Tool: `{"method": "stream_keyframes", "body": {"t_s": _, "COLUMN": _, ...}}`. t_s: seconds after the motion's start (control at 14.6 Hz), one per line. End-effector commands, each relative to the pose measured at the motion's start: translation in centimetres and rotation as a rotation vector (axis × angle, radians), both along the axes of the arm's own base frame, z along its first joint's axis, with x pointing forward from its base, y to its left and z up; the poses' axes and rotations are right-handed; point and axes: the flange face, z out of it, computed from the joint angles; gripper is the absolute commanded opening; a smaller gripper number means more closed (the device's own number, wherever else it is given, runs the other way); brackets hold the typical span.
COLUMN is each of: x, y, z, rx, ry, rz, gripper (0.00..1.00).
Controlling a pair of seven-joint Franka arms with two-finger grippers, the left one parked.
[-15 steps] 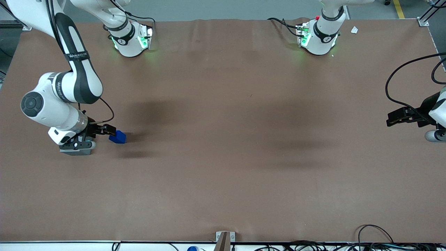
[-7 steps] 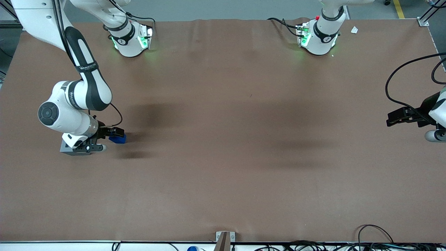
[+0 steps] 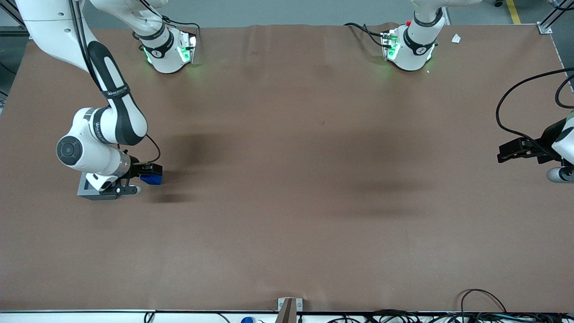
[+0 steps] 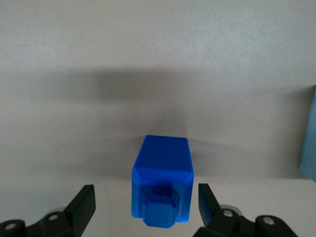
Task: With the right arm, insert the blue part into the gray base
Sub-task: 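Close the right gripper on the blue block and lift it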
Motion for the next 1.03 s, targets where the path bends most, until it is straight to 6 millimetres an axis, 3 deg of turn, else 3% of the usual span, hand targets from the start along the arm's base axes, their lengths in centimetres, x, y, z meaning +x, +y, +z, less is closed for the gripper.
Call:
{"method": "stream_keyframes", "body": {"t_s": 0.0, "x": -0.4, "y": -0.1, "z": -0.2, "rx": 0.009, "ry": -0.003, "rz": -0.001, "gripper": 0.82}}
{"method": "stream_keyframes", "body": {"t_s": 0.69, "x": 0.0, "y": -1.0, "z": 0.0, "rx": 0.004, "ry": -0.01, "rz": -0.011, "gripper": 0.2}}
{"method": "stream_keyframes", "body": {"t_s": 0.96, "x": 1.8, "y": -3.1, "z": 3.1, "rx": 0.013, "ry": -0.014, "rz": -0.045, "gripper": 0.17}}
